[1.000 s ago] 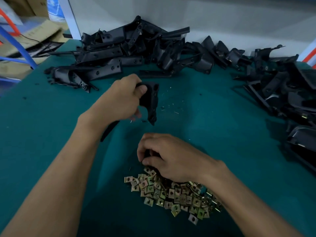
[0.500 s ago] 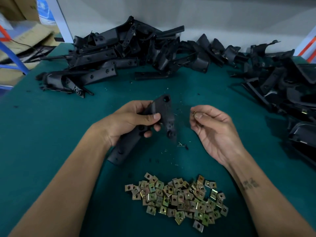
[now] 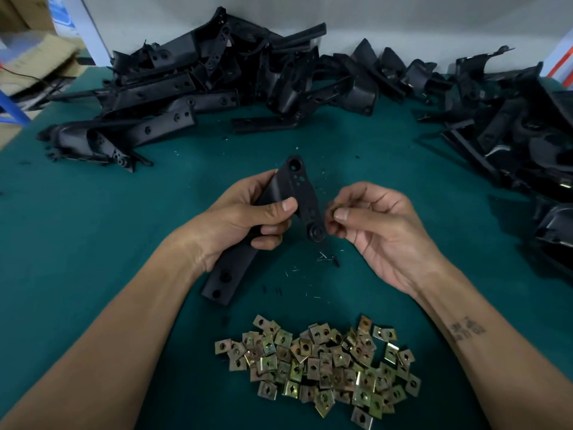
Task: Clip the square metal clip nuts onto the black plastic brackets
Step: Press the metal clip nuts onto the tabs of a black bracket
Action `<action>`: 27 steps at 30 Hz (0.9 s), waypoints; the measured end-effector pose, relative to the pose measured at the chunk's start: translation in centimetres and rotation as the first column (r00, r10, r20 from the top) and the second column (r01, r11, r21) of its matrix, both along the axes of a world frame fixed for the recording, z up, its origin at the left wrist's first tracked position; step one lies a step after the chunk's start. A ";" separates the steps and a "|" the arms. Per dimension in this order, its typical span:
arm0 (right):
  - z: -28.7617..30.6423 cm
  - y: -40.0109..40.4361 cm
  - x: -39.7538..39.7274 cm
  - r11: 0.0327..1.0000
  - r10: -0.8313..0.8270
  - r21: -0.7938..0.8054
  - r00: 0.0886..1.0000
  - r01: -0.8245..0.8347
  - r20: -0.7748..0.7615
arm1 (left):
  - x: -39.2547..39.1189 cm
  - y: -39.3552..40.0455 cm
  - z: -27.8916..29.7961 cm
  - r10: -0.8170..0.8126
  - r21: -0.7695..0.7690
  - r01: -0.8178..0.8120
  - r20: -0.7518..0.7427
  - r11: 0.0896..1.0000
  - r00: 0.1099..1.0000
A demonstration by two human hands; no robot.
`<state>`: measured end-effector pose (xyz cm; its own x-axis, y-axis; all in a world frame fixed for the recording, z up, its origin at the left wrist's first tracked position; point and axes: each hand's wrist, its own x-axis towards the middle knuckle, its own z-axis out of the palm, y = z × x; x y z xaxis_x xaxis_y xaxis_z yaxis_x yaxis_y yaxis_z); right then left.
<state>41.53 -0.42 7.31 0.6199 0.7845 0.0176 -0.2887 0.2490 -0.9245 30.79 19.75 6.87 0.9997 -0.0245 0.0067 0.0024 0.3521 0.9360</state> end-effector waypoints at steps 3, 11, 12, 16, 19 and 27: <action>0.0 0.1 0.1 1.000 0.009 0.028 1.000 -0.009 -0.001 | 0.0 0.0 -0.1 -0.022 -0.004 0.021 -0.009 1.000 1.000; 0.3 0.4 -0.4 0.998 -0.016 0.053 0.997 0.020 -0.070 | 0.1 -0.1 -0.3 -0.044 0.009 0.044 0.019 0.999 0.999; 0.4 0.4 -0.5 0.998 -0.017 0.054 0.997 0.021 -0.079 | 0.1 -0.1 -0.4 -0.037 0.009 0.037 0.019 0.999 0.999; 0.5 0.4 -0.4 0.999 -0.021 0.042 0.996 0.025 -0.084 | 0.2 0.0 -0.6 -0.017 0.028 0.016 0.012 0.999 1.000; 0.3 0.5 -0.4 0.999 -0.022 0.041 0.997 0.025 -0.076 | 0.2 0.0 -0.6 -0.022 0.027 0.022 0.011 0.999 1.000; 0.0 0.3 -0.3 1.000 -0.015 -0.002 1.000 0.015 -0.004 | 0.1 -0.2 -0.4 0.001 0.049 -0.001 -0.006 0.999 1.000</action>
